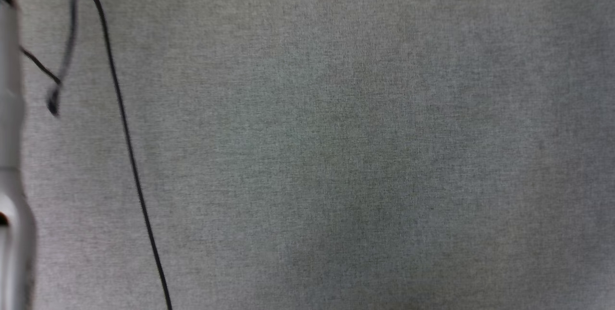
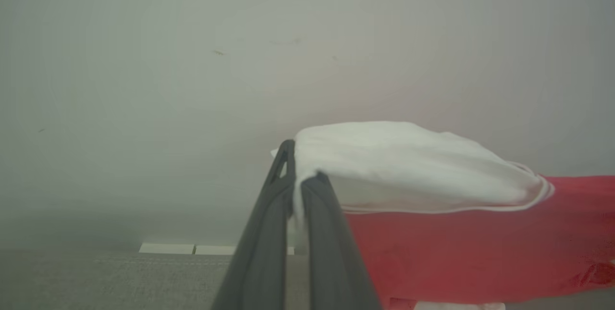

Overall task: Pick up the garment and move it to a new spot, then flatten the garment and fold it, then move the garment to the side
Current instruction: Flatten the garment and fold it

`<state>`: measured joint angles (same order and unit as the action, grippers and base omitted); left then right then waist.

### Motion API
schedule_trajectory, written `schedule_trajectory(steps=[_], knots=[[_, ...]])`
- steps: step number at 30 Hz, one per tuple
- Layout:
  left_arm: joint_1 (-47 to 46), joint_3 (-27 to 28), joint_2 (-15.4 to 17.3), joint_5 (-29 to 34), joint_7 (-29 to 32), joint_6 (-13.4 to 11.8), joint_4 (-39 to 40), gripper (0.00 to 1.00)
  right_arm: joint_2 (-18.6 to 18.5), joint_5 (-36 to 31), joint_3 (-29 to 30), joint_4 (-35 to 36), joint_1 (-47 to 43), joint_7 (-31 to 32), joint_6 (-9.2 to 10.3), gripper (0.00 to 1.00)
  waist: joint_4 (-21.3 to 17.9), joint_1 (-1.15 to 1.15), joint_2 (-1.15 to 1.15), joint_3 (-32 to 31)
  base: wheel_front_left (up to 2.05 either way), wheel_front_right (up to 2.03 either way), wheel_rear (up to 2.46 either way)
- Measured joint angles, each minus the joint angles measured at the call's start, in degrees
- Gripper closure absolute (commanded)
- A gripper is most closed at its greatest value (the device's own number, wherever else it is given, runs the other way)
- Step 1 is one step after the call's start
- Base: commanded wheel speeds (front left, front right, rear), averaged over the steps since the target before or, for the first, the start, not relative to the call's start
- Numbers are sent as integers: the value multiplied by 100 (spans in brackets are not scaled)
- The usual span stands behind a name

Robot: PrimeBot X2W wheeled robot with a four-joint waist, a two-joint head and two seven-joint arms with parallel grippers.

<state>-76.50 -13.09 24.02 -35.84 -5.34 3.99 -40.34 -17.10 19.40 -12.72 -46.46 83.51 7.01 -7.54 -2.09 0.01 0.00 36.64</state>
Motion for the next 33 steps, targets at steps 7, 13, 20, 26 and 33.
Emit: schedule_trajectory(steps=[7,13,20,26,33], knots=[[1478,22,-179,-386,-481,213,-179,100,-2,382,-409,-159,-1333,-366,0,100,91,-1,0,-398,0,0,0],[2841,1,-275,-591,-714,276,85,100,-180,866,-525,43,-2661,-567,0,100,179,-1,0,-843,0,0,0],[4482,42,-291,-711,-805,119,726,100,-461,1099,-553,702,-4218,-621,-1,100,248,-2,0,-1450,0,0,0],[5803,86,-221,-786,-728,-299,1642,100,-536,1126,-86,1541,-5505,-509,-2,100,291,-2,1,-1957,0,0,0],[7113,56,-127,-862,-304,-861,2887,100,-308,820,957,2846,-7306,13,-4,100,462,-3,1,-2502,0,0,0]])
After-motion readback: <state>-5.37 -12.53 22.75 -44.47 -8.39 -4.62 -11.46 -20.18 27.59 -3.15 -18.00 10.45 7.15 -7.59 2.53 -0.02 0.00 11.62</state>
